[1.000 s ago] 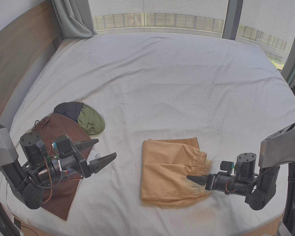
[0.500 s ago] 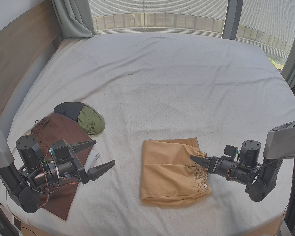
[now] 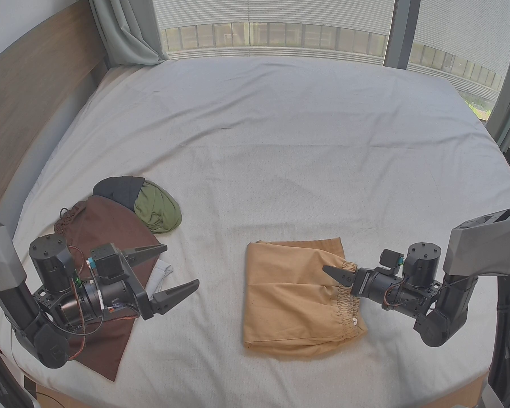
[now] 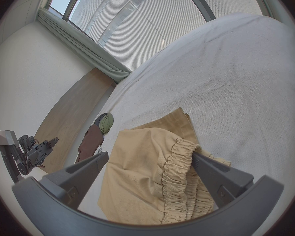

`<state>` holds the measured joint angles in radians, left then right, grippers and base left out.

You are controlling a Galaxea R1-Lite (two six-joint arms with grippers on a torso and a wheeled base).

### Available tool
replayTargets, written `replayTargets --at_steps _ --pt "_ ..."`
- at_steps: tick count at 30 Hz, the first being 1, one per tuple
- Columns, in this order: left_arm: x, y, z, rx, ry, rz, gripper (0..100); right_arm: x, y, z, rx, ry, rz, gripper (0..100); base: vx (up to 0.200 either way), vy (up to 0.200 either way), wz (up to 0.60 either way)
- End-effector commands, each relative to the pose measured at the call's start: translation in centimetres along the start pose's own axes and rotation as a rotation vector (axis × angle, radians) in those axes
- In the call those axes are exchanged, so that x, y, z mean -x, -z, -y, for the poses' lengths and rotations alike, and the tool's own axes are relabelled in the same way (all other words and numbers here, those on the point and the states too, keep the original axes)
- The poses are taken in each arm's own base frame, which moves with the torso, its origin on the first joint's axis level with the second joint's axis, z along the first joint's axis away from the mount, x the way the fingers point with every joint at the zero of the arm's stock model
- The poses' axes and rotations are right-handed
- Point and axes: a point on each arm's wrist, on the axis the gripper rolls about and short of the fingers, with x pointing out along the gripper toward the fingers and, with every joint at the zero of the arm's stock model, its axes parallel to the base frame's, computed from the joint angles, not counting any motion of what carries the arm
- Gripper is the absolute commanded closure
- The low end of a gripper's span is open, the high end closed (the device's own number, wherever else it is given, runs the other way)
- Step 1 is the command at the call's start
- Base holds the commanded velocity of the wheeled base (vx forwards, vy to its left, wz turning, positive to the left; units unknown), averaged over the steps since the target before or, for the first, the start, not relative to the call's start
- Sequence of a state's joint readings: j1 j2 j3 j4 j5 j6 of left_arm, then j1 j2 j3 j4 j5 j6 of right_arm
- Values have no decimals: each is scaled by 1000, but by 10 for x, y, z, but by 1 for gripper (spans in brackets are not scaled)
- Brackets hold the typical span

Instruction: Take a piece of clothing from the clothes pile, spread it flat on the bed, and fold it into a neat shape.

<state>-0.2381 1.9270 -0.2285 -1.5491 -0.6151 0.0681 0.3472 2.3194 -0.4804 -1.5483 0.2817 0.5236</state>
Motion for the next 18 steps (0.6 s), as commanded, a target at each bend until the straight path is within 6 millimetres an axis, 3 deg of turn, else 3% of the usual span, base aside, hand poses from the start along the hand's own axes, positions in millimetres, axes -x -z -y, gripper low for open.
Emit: replayTargets --at_steps 1,4,5,18 --pt "-3 6 -2 11 -5 -20 0 -3 2 1 -2 -2 -2 0 0 0 0" --pt "-5 9 -3 7 -4 -30 0 -4 3 2 -3 -1 -5 0 0 0 0" --pt "-5 9 -3 7 -4 -30 0 -4 3 2 -3 -1 -5 100 0 0 0" --pt "-4 8 -4 -21 -4 -26 0 -1 -9 9 -4 41 46 100 0 0 0"
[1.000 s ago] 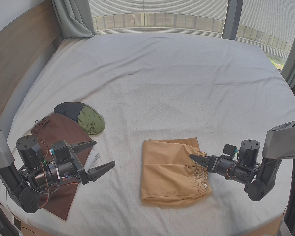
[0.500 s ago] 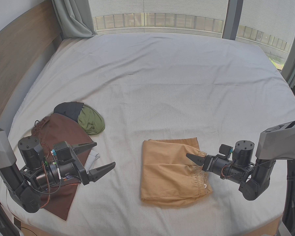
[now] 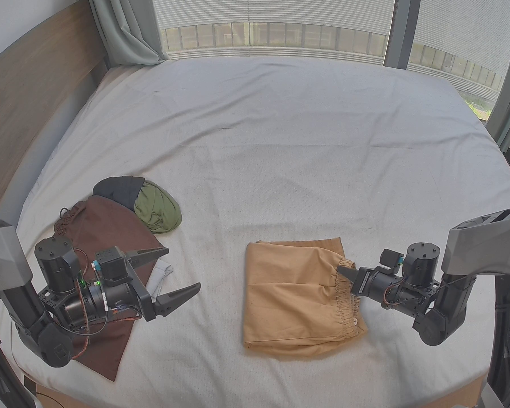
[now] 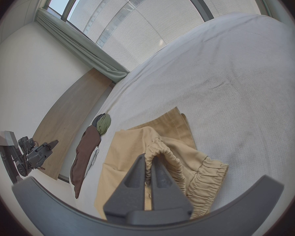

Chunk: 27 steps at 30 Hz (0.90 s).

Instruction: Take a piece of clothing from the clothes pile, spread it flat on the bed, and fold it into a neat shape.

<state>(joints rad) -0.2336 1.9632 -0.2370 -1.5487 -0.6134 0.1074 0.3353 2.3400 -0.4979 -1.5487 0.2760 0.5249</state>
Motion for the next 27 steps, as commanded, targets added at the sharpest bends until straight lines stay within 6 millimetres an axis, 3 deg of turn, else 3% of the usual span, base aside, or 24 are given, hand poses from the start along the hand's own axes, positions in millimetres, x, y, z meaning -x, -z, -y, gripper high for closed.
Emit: replayTargets --at_steps 1,6,16,17,21,27 --pt "0 1 0 2 0 -3 0 4 -10 4 0 32 45 100 0 0 0" --pt "-1 1 0 2 0 -3 0 6 -16 17 -3 71 70 100 0 0 0" --pt "-1 1 0 0 1 -2 0 -1 -3 23 -5 89 32 100 0 0 0" --pt "-1 0 0 -1 1 0 0 -1 -4 23 -2 87 36 0 0 0 0" --pt "0 0 0 0 0 1 0 0 -9 20 3 81 56 0 0 0 0" --pt "0 -1 0 -4 2 4 0 28 -10 10 68 85 17 0 0 0 0"
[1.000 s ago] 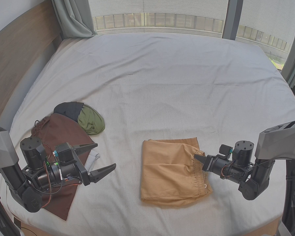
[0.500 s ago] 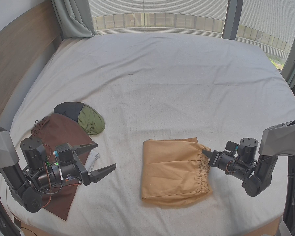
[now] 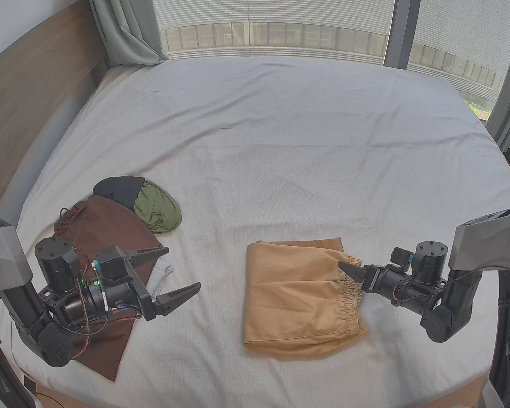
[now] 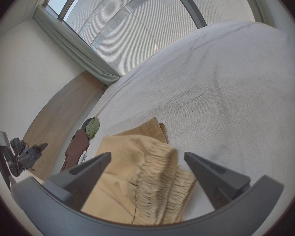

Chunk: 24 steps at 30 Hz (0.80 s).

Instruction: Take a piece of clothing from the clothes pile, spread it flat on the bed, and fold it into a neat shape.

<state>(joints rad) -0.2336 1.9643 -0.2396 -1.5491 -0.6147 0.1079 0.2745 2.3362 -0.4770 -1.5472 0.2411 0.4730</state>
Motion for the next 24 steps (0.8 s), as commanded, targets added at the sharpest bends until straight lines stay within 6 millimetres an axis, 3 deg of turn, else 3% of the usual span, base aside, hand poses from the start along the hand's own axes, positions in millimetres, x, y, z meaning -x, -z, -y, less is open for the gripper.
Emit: replayTargets --at_steps 1,14,24 --pt "0 -1 0 -2 0 2 0 22 -3 -6 50 -7 -25 0 0 0 0" --pt "0 1 0 -1 2 -2 0 59 26 -3 86 -38 -219 0 0 0 0" --pt "0 0 0 -2 2 0 0 58 50 5 51 -28 -332 0 0 0 0"
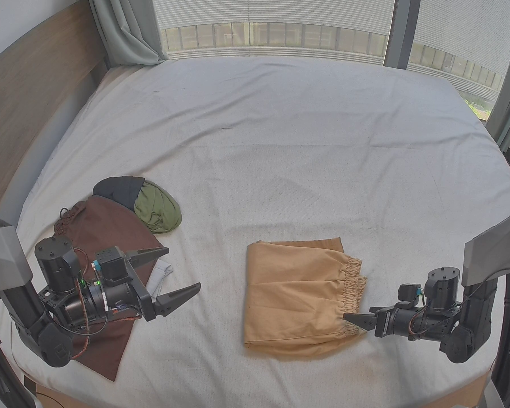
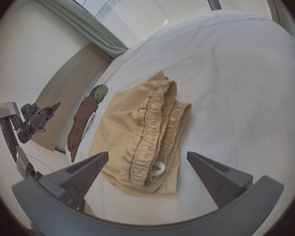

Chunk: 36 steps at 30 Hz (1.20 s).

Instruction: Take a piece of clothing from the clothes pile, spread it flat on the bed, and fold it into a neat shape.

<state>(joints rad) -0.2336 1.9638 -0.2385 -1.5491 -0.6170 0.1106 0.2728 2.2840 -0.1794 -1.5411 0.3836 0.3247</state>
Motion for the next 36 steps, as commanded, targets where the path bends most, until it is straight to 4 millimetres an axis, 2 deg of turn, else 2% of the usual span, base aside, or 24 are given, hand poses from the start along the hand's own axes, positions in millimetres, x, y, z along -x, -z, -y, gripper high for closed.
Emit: replayTargets --at_steps 1,13,15,21,35,36 --pt "0 0 0 0 -1 1 0 -6 14 6 -24 6 -63 0 0 0 0" --pt "1 -1 0 -3 -3 5 0 -18 24 10 -67 2 -106 0 0 0 0" --pt "1 -2 0 -5 -3 7 0 -27 29 5 -105 -26 -131 0 0 0 0" --pt "1 -1 0 -4 -3 6 0 -44 23 -8 -193 -83 -104 0 0 0 0" --pt "1 -1 0 -4 -3 5 0 -46 20 -7 -196 -82 -87 0 0 0 0" --pt "1 -1 0 -4 -3 5 0 -46 20 -7 -196 -82 -87 100 0 0 0"
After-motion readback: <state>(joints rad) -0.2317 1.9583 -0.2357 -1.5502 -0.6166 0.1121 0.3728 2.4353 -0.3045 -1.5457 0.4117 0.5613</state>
